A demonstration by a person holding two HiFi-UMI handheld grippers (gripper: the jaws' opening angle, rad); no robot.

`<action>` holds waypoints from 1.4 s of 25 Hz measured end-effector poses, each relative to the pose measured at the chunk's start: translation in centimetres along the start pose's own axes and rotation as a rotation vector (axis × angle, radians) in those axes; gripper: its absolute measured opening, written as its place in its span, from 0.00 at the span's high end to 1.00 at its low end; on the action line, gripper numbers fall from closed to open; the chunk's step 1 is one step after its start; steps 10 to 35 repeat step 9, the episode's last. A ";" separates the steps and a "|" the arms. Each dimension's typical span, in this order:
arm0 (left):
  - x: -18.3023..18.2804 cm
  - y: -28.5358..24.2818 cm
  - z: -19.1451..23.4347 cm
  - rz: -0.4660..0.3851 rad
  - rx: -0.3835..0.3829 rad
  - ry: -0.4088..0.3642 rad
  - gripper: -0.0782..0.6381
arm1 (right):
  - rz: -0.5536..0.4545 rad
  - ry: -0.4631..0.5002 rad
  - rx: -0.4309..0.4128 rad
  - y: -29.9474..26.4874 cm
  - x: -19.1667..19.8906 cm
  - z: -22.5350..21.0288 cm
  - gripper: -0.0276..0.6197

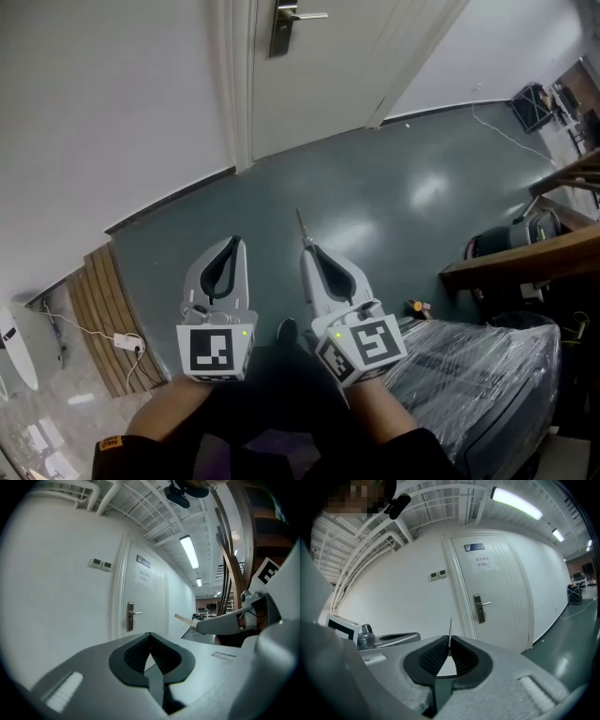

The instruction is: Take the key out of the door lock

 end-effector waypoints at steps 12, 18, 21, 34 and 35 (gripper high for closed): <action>0.5 0.7 0.4 -0.004 0.007 -0.010 0.87 | -0.006 -0.005 0.021 0.6 0.1 0.6 0.94; 0.5 0.7 0.4 -0.004 0.007 -0.010 0.87 | -0.006 -0.005 0.021 0.6 0.1 0.6 0.94; 0.5 0.7 0.4 -0.004 0.007 -0.010 0.87 | -0.006 -0.005 0.021 0.6 0.1 0.6 0.94; 0.5 0.7 0.4 -0.004 0.007 -0.010 0.87 | -0.006 -0.005 0.021 0.6 0.1 0.6 0.94; 0.5 0.7 0.4 -0.004 0.007 -0.010 0.87 | -0.006 -0.005 0.021 0.6 0.1 0.6 0.94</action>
Point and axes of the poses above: the fingertips, and each gripper's own axes: y backward along the fingers, z to its left, x out of its underside, the point moved 2 cm from there along y, backward along the fingers, and after that the axes turned 15 degrees about z, right-handed, at the moved point
